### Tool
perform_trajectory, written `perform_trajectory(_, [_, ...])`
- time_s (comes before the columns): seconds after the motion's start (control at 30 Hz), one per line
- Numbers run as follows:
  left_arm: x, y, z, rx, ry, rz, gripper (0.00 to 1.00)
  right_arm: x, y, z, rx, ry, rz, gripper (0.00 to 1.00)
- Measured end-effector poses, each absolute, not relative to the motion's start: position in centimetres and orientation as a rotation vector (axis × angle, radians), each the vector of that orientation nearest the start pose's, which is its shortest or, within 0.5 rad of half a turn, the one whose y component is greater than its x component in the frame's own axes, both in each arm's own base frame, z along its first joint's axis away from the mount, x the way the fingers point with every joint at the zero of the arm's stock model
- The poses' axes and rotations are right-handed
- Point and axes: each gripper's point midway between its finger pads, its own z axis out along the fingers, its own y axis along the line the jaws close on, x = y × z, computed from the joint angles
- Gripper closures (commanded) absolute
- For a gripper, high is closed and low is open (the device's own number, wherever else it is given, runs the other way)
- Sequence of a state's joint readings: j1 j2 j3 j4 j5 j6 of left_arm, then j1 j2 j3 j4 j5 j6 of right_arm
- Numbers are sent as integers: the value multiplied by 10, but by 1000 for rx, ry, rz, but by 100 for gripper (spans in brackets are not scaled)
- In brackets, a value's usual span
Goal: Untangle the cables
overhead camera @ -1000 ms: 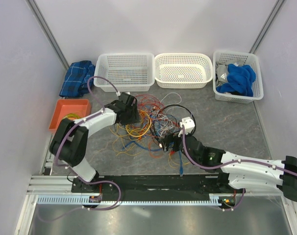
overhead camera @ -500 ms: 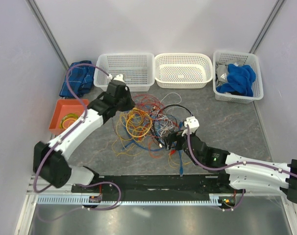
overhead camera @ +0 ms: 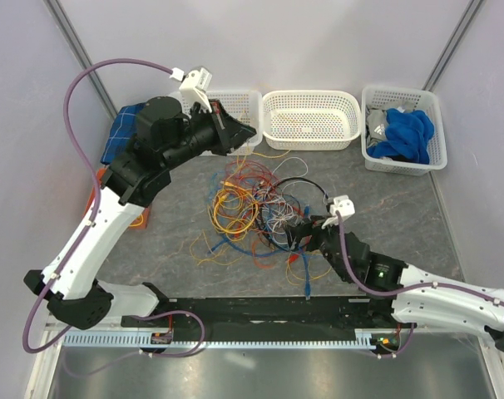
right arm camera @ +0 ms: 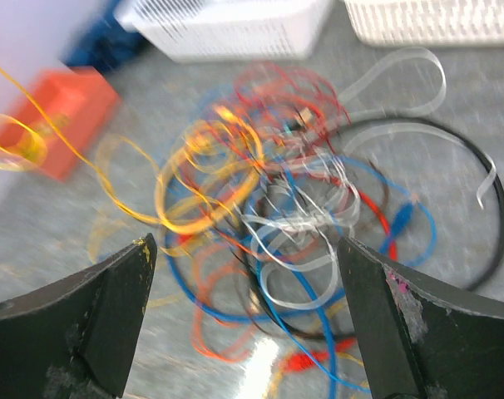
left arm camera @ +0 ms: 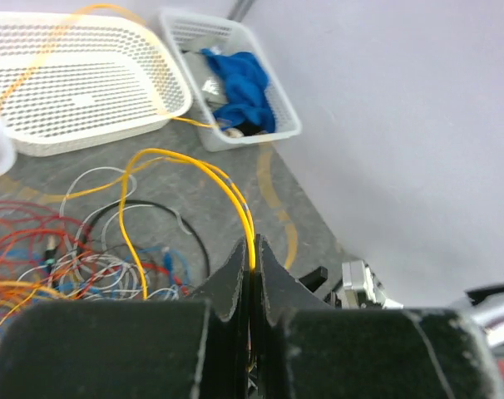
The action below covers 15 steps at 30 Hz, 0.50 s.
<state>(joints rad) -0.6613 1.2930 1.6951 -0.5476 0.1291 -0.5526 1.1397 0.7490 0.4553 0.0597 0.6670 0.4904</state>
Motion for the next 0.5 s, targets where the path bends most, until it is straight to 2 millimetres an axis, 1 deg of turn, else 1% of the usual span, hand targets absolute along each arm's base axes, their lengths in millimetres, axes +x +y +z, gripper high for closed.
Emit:
perform_trajectory(0.07, [272,-279,459,240,1793,-1037,98,204,220,214,-82,1722,636,2])
perform_trajectory(0.13, [267,-287,463,276,1792,-1073,98,202,220,236,-68,1648,702,2])
perform_trajectory(0.2, [265,-295,462,309,1805,-1101,98,200,223,254,-67,1588,750,2])
perform_trajectory(0.27, [266,-302,456,331,1829,-1116,98,199,228,268,-78,1537,790,3])
perform_trajectory(0.37, [269,-312,442,351,1875,-1124,98,201,244,273,-127,1504,807,2])
perform_trajectory(0.43, [270,-318,432,362,1907,-1126,98,204,258,272,-169,1501,802,2])
perform_trajectory(0.5, [270,-324,426,374,1926,-1130,98,208,276,268,-219,1502,797,2])
